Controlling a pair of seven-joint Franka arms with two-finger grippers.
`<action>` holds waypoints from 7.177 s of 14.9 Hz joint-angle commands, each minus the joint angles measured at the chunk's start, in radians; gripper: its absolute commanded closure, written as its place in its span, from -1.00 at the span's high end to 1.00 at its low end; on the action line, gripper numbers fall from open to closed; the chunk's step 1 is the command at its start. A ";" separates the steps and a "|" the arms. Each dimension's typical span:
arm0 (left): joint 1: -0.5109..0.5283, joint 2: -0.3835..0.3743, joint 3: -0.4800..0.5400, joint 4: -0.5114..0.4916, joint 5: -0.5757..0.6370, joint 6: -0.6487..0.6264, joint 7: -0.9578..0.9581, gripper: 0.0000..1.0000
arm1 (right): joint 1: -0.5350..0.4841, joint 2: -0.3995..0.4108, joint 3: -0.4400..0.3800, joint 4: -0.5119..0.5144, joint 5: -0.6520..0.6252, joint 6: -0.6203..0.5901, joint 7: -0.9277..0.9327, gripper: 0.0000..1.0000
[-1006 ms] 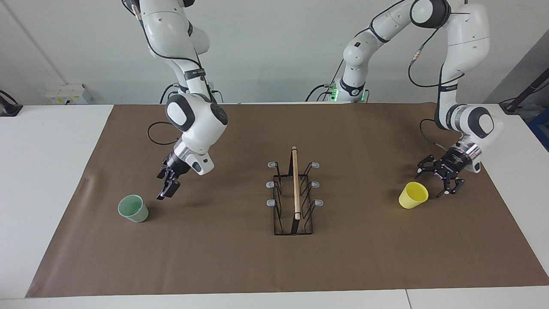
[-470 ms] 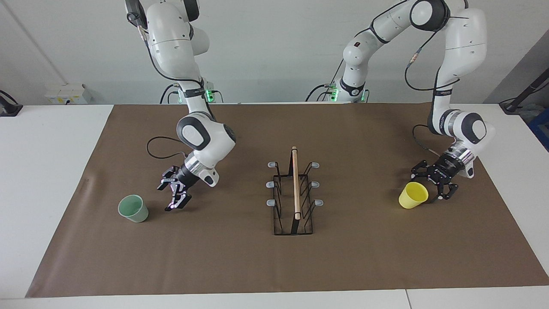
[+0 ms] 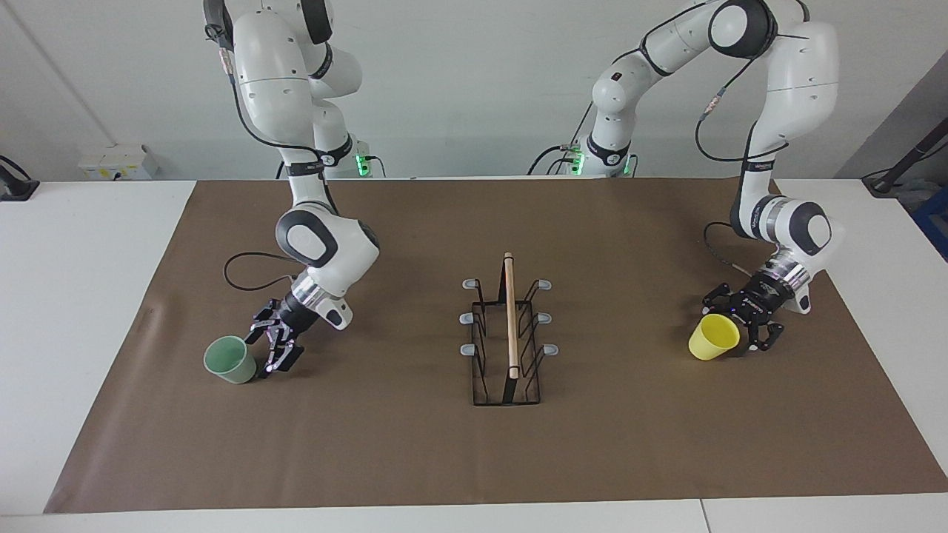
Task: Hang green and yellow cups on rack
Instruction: 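Grasp the yellow cup with the left gripper while the right gripper grasps the green cup, then lift the green cup with the right gripper toward the rack, then lower the green cup onto a rack peg with the right gripper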
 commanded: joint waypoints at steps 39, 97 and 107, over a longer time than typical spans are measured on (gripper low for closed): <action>-0.008 0.021 -0.075 0.175 0.212 0.071 0.050 -1.00 | -0.166 -0.195 0.143 0.022 0.922 0.026 -0.288 -1.00; -0.399 -0.269 -0.059 0.340 2.047 -0.233 -0.742 -1.00 | 0.122 -0.126 0.277 -0.134 4.128 0.227 -2.070 -1.00; -0.637 -0.278 -0.058 0.371 2.131 -0.490 -1.140 -1.00 | 0.164 -0.177 0.278 -0.035 4.123 0.507 -2.052 1.00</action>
